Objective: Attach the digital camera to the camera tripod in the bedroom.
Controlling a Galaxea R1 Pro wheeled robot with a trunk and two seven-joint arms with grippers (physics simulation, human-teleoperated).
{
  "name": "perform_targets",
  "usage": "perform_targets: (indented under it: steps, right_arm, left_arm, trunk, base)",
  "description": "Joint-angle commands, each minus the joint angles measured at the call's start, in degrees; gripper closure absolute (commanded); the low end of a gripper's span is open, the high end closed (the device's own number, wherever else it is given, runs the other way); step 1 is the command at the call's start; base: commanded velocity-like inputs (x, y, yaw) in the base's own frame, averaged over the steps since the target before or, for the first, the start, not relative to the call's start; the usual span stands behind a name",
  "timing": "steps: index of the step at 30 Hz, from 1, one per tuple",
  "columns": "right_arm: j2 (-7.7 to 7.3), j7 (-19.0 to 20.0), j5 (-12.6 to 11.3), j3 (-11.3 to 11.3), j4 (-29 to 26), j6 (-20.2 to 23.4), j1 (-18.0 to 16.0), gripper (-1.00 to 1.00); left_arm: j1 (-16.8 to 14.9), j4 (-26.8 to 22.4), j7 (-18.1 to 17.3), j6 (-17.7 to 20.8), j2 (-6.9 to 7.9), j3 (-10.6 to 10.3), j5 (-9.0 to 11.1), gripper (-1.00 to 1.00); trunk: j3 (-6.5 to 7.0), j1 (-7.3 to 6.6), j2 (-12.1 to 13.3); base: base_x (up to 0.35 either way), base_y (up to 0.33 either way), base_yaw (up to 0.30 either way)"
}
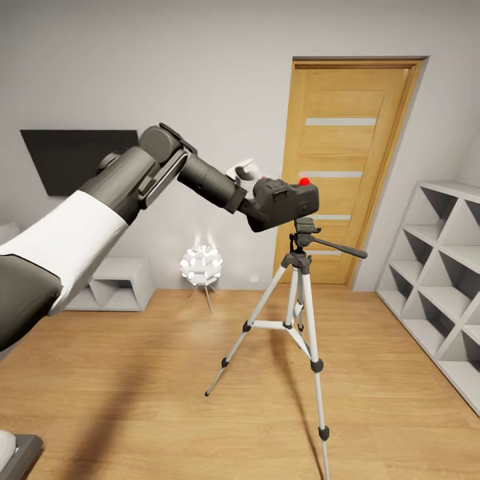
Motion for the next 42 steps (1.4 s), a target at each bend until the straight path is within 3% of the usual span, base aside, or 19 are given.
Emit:
perform_targets:
  steps: [1, 5, 10, 22, 42]
  right_arm:
    - [0.05, 0.0, -0.5, 0.5, 0.2, -0.4, -0.1, -1.00]
    - [0.10, 0.0, -0.5, 0.5, 0.2, -0.4, -0.1, -1.00]
    - [0.12, 0.0, -0.5, 0.5, 0.2, -0.4, -0.1, -1.00]
    - [0.12, 0.0, -0.5, 0.5, 0.2, -0.4, -0.1, -1.00]
    - [0.12, 0.0, -0.5, 0.5, 0.2, -0.4, -0.1, -1.00]
  left_arm:
    - [-0.1, -0.2, -0.7, 0.4, 0.31, -0.3, 0.1, 1.00]
    - [-0.1, -1.9, -3.0, 0.4, 2.22, -0.7, 0.2, 1.00]
    - [-0.1, -4.3, -3.5, 0.4, 3.32, -0.8, 0.2, 1.00]
    - [0.0, -5.4, -3.6, 0.4, 3.40, -0.8, 0.2, 1.00]
    - [0.2, -5.4, -3.5, 0.4, 3.04, -1.3, 0.2, 1.00]
  trunk:
    - [-0.13, 0.04, -0.1]
    - [-0.13, 0.04, -0.1]
    - [-0.13, 0.04, -0.1]
    - [-0.13, 0.04, -0.1]
    - [-0.13, 0.04, -0.1]
  base:
    - [0.000, 0.000, 0.000]
    - [0.000, 0.000, 0.000]
    - [0.000, 0.000, 0.000]
    - [0.018, 0.000, 0.000]
    - [0.287, -0.066, 0.000]
